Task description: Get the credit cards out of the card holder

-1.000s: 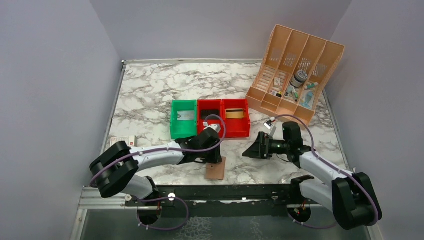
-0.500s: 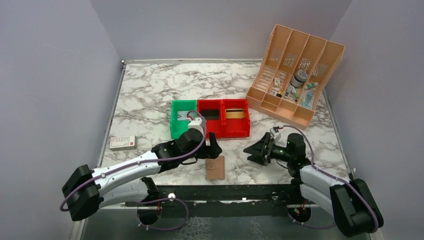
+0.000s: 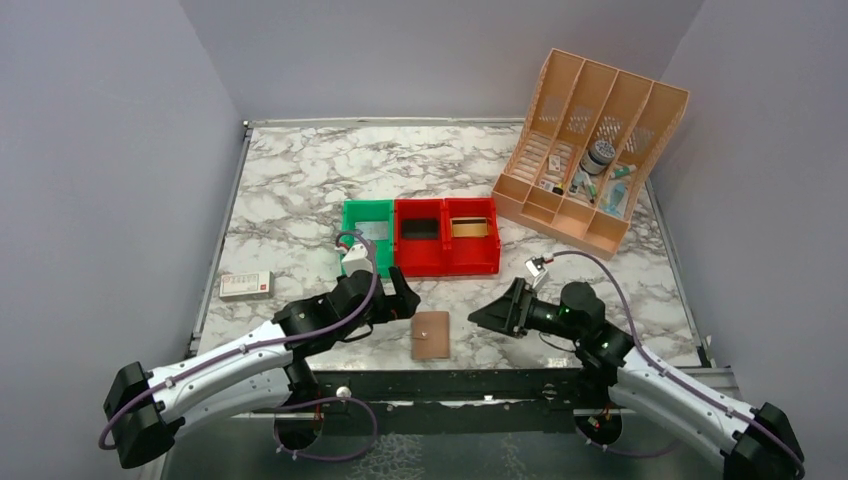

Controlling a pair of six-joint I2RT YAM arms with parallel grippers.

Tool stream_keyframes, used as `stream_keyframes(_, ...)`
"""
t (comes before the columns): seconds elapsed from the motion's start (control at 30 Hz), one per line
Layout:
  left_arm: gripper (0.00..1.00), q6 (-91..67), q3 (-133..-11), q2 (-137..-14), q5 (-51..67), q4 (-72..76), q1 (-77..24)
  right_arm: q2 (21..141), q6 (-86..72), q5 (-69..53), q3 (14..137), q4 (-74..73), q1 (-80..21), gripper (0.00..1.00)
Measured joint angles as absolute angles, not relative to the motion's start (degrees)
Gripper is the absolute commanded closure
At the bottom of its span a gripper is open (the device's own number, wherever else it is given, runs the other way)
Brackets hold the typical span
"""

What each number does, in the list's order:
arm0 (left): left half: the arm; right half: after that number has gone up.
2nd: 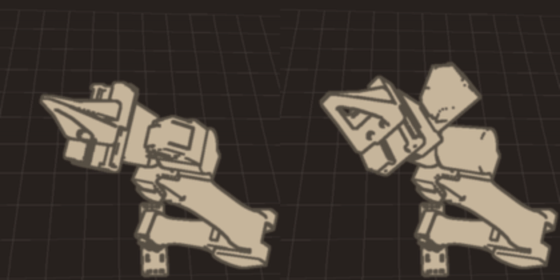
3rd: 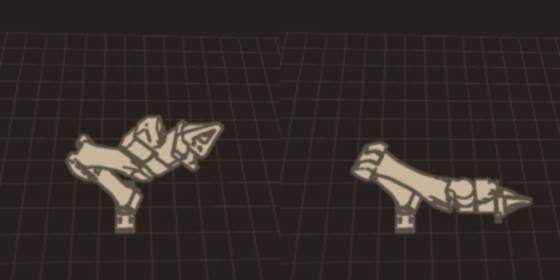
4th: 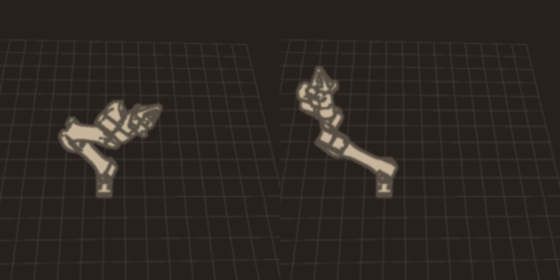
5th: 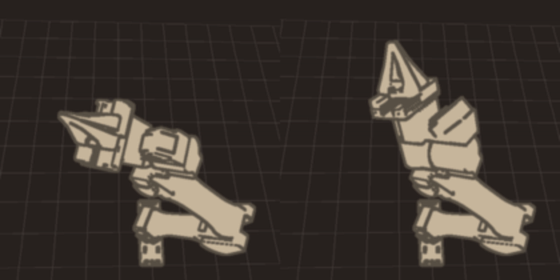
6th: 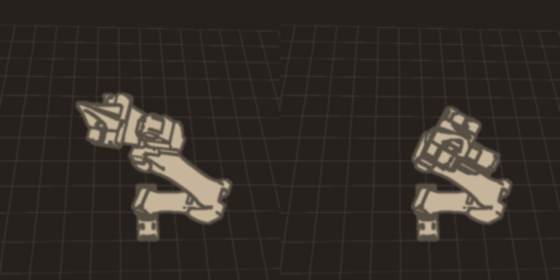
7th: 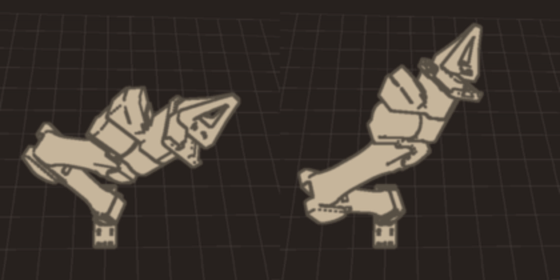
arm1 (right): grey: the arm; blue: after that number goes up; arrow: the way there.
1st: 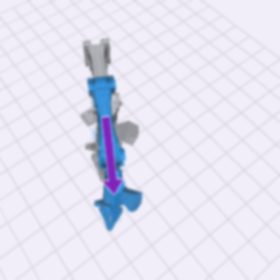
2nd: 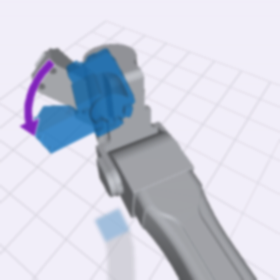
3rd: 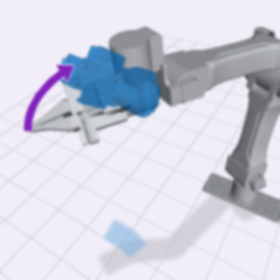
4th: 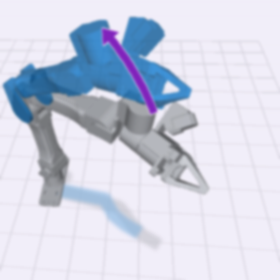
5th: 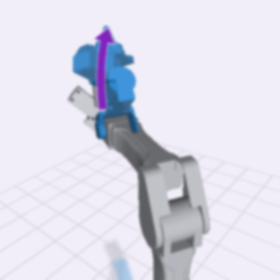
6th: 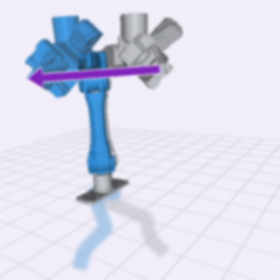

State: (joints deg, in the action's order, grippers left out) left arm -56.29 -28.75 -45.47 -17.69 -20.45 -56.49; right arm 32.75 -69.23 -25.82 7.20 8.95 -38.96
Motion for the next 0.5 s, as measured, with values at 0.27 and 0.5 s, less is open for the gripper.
stream_keyframes(0.27, 0.01, -56.9, -28.2, -46.4, -18.0, -21.9, -56.5, 56.9, -62.1, -21.1, 13.8, 3.6, -43.5, 0.27)
stream_keyframes(0.5, 0.18, -54.5, -28.3, -51.2, -14.3, -21.7, -56.4, 72.9, -58.5, -22.7, 19.6, 8.3, -47.0, 0.36)
